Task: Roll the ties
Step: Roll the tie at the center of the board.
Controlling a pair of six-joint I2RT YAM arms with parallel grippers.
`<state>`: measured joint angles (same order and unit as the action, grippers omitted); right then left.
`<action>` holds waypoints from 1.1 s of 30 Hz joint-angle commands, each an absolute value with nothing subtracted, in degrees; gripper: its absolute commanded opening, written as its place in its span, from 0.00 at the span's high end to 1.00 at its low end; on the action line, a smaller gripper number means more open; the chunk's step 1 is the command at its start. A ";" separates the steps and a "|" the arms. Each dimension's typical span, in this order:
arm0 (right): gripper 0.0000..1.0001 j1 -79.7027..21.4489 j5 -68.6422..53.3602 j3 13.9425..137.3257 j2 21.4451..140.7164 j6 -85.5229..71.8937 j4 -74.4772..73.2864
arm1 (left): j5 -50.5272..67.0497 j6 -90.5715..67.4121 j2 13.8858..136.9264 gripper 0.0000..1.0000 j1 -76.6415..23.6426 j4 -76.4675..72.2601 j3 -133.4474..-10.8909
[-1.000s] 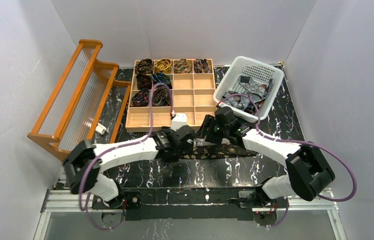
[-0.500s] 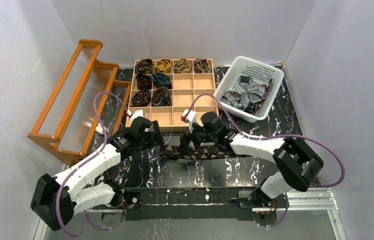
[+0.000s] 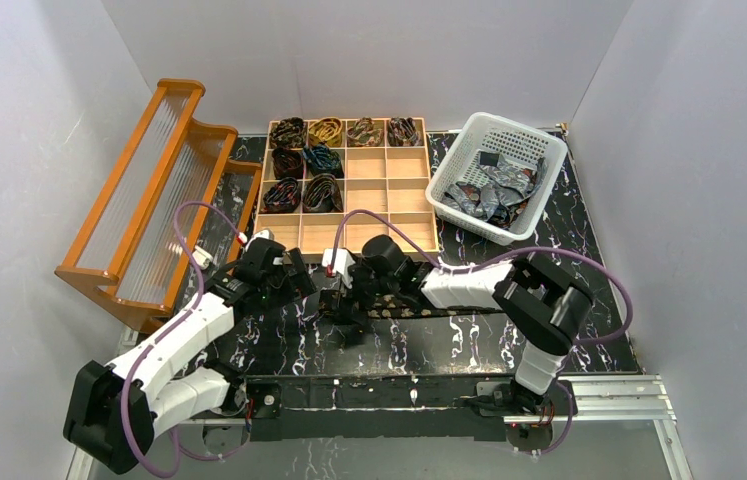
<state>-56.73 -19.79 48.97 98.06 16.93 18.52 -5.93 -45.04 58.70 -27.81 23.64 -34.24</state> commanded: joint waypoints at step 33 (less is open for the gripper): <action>0.48 -57.25 -25.33 53.70 104.98 29.33 7.87 | -3.23 -46.67 53.88 0.02 -27.25 24.98 -29.81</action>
<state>-57.19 -25.52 54.92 105.89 27.70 11.70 -4.38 -45.71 55.70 -27.53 24.08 -31.27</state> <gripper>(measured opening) 0.494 0.982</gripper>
